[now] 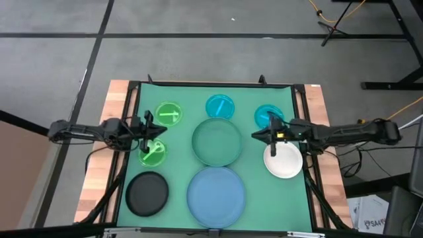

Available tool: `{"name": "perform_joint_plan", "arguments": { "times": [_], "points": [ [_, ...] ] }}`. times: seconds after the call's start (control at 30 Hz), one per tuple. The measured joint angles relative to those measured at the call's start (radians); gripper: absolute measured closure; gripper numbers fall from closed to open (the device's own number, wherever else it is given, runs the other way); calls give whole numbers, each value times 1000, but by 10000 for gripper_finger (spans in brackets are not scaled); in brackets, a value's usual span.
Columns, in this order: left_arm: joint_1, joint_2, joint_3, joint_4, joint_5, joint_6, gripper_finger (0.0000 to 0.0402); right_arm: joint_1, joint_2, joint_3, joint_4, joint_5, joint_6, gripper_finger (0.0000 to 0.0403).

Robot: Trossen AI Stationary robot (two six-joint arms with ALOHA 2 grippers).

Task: Stack plastic plates
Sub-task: Stack the blue plate on the green plate

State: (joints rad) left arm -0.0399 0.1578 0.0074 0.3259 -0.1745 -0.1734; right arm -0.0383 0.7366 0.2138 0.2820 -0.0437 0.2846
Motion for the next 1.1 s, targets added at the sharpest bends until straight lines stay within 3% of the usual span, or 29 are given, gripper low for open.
{"name": "perform_joint_plan", "arguments": {
  "times": [0.2, 0.4, 0.83, 0.97, 1.1],
  "points": [
    [0, 24, 0, 0, 10, -8, 395, 82, 190, 126, -7, -7, 7, 380],
    [0, 25, 0, -1, 11, -3, 395, 233, 361, 284, -133, 98, 79, 380],
    [0, 25, 0, -5, 4, 0, 395, 409, 626, 387, -150, 62, 500, 378],
    [0, 25, 0, -5, 4, 0, 395, 444, 688, 387, -142, 100, 615, 350],
    [0, 25, 0, -5, 0, 0, 395, 460, 755, 387, -103, 123, 687, 286]
  ]
}}
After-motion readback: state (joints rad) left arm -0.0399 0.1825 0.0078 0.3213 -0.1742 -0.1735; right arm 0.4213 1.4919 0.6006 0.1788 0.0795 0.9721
